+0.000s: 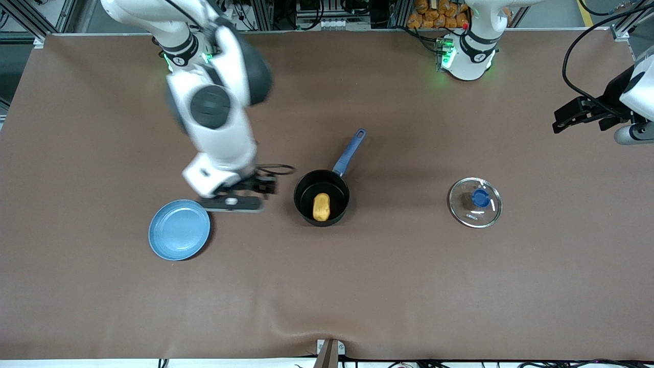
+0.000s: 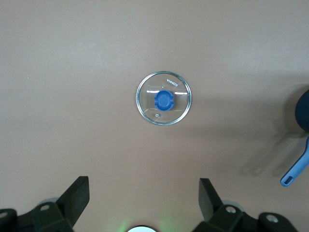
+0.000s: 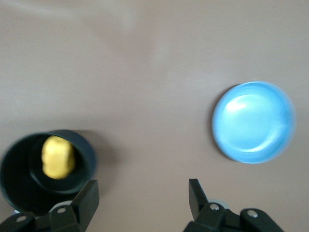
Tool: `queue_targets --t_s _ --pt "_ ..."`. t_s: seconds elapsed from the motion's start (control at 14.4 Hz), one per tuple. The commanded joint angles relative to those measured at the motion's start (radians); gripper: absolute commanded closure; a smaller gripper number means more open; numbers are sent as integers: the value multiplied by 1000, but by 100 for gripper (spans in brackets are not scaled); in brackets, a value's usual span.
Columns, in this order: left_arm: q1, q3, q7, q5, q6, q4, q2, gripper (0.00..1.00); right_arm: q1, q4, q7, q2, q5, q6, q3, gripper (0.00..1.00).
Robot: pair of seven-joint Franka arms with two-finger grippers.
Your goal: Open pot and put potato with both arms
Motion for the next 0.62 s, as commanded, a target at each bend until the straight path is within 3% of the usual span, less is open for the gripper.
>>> queue_targets --t_s 0.0,0.07,0.14,0.21,0.55 --pt "2 -10 -11 9 -17 6 -12 0 -122 -39 -174 -97 -1 -90 20 14" --pt "2 -10 -9 9 -17 6 -14 0 -162 -39 -238 -121 -3 -126 20 13" --pt "2 -11 -11 9 -18 5 -18 0 -200 -39 -283 -143 -3 -155 19 3" --pt "-1 -11 -14 9 -32 2 -21 0 -237 -39 -303 -161 -3 -182 19 0" --pt "-3 -33 -16 8 -50 6 -29 0 -288 19 -305 -206 -3 -302 16 0"
